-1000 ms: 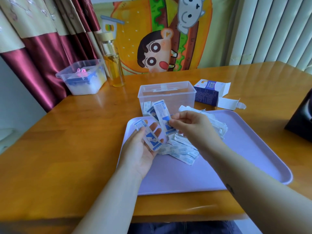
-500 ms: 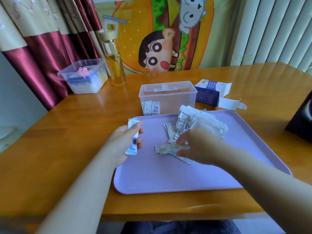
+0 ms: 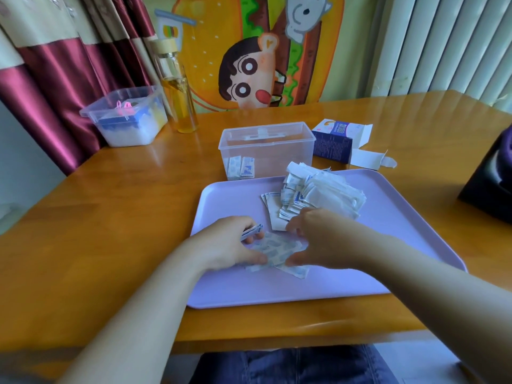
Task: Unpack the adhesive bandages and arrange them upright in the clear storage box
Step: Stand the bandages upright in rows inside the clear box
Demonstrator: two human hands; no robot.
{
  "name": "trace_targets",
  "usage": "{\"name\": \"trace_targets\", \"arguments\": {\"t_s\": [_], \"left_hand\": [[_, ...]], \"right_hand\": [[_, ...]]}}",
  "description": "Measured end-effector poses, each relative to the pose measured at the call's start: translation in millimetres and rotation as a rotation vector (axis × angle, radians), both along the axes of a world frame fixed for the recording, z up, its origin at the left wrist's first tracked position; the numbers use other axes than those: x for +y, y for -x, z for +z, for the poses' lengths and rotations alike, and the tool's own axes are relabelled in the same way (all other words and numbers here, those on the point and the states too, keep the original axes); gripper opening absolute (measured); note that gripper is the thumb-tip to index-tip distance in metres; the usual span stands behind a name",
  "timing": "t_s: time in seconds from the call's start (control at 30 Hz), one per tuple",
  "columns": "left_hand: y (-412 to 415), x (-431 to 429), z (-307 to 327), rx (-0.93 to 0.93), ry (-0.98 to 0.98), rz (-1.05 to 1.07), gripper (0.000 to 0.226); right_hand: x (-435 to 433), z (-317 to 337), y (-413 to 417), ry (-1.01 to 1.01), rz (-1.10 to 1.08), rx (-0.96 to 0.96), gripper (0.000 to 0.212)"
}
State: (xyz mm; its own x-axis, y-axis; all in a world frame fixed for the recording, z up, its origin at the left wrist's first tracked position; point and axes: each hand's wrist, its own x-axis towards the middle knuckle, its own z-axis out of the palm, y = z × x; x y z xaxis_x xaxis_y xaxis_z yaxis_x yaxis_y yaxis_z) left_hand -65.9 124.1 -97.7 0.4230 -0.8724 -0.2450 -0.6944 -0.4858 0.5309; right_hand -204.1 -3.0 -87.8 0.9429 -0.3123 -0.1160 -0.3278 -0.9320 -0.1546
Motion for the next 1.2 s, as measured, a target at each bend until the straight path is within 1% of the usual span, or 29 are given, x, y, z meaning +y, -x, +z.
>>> {"name": "trace_targets", "arguments": {"t_s": [0.13, 0.23, 0.43, 0.5, 0.57, 0.6, 0.67, 0.7, 0.77, 0.83, 0.9, 0.97, 1.03, 1.1, 1.2], "left_hand": [[1, 4, 6, 0.000, -0.090, -0.079, 0.049], [3, 6, 8, -0.015, -0.118, -0.100, 0.046], [3, 3, 7, -0.091, -0.189, -0.099, 0.030], [3, 5, 7, -0.138, -0.201, -0.101, 0.027], [4, 7, 6, -0.139, -0.171, -0.094, 0.028], [4, 7, 6, -0.129, -0.152, -0.088, 0.034], [5, 7, 7, -0.108, -0.131, -0.080, 0.057], [5, 6, 7, -0.095, -0.128, -0.080, 0.065], [5, 5, 8, -0.052, -0.126, -0.071, 0.071], [5, 6, 8, -0.003, -0.122, -0.064, 0.066], [5, 6, 7, 0.020, -0.108, -0.068, 0.055], [4, 6, 6, 0.019, -0.095, -0.080, 0.046], [5, 6, 6, 0.000, -0.105, -0.089, 0.044], [4, 5, 7, -0.033, -0.142, -0.092, 0.047], [5, 3, 9, -0.082, -0.184, -0.114, 0.038]], "right_hand": [[2, 7, -2, -0.202, -0.005, 0.022, 0.053], [4, 10, -3, -0.261, 0.003, 0.055, 0.050], [7, 12, -8, -0.290, 0.068, 0.103, 0.034], [8, 11, -7, -0.285, 0.055, 0.087, 0.036], [10, 11, -6, -0.227, 0.043, 0.058, 0.046], [12, 11, -6, -0.195, 0.043, 0.048, 0.052], [14, 13, -8, -0.174, 0.060, 0.037, 0.061], [15, 13, -9, -0.183, 0.072, 0.034, 0.064], [17, 13, -12, -0.215, 0.098, 0.029, 0.065], [20, 12, -15, -0.257, 0.113, 0.031, 0.064], [21, 9, -15, -0.332, 0.102, 0.011, 0.060], [20, 7, -15, -0.404, 0.078, -0.027, 0.056], [18, 6, -13, -0.422, 0.062, -0.048, 0.055], [18, 6, -11, -0.347, 0.055, -0.044, 0.057], [23, 10, -9, -0.182, 0.069, 0.041, 0.059]]}}
